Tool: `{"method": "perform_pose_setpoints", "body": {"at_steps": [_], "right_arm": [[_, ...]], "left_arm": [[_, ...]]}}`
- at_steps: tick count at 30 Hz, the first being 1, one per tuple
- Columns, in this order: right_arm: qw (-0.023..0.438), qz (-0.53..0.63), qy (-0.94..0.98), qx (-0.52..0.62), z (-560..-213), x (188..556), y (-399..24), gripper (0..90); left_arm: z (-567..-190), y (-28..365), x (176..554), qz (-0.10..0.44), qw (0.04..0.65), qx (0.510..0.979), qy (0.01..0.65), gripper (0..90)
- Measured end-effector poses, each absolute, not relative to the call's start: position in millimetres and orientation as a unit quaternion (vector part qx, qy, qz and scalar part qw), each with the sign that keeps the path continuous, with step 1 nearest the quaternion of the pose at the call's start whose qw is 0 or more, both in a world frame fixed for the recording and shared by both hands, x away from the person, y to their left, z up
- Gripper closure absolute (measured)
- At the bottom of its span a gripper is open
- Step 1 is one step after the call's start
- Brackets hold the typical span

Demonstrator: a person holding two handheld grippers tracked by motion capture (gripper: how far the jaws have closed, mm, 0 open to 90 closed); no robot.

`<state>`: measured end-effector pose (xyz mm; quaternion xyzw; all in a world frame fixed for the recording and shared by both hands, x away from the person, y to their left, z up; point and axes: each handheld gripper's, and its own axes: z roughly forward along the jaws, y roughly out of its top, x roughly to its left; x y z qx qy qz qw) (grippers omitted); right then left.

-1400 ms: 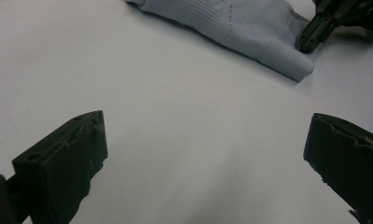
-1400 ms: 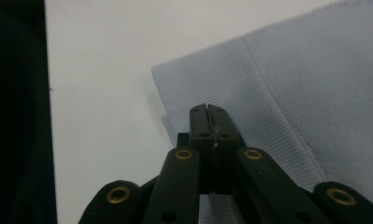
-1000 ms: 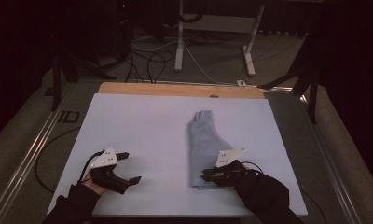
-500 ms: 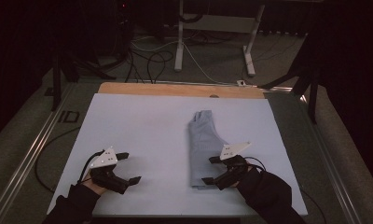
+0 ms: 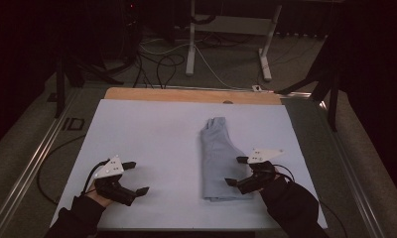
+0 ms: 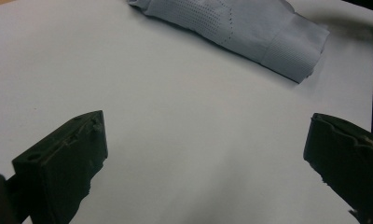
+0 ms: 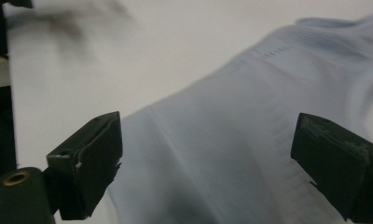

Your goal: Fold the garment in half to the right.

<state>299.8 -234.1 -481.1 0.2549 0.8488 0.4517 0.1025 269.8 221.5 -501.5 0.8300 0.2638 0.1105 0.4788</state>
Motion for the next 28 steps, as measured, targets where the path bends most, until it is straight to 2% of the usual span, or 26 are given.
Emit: {"method": "perform_pose_setpoints", "body": {"at_steps": [18,28], "right_arm": [[0.135,0.440,0.819,0.343,-520.8,278.9,-295.3,9.1],[0.151,0.430,0.817,0.352,-525.7,277.4,-298.4,9.1]], "left_arm": [[-504.9,224.5,270.5,0.111,0.478,0.829,0.267,0.6],[-504.6,226.4,270.1,0.114,0.482,0.826,0.270,0.6]]}}
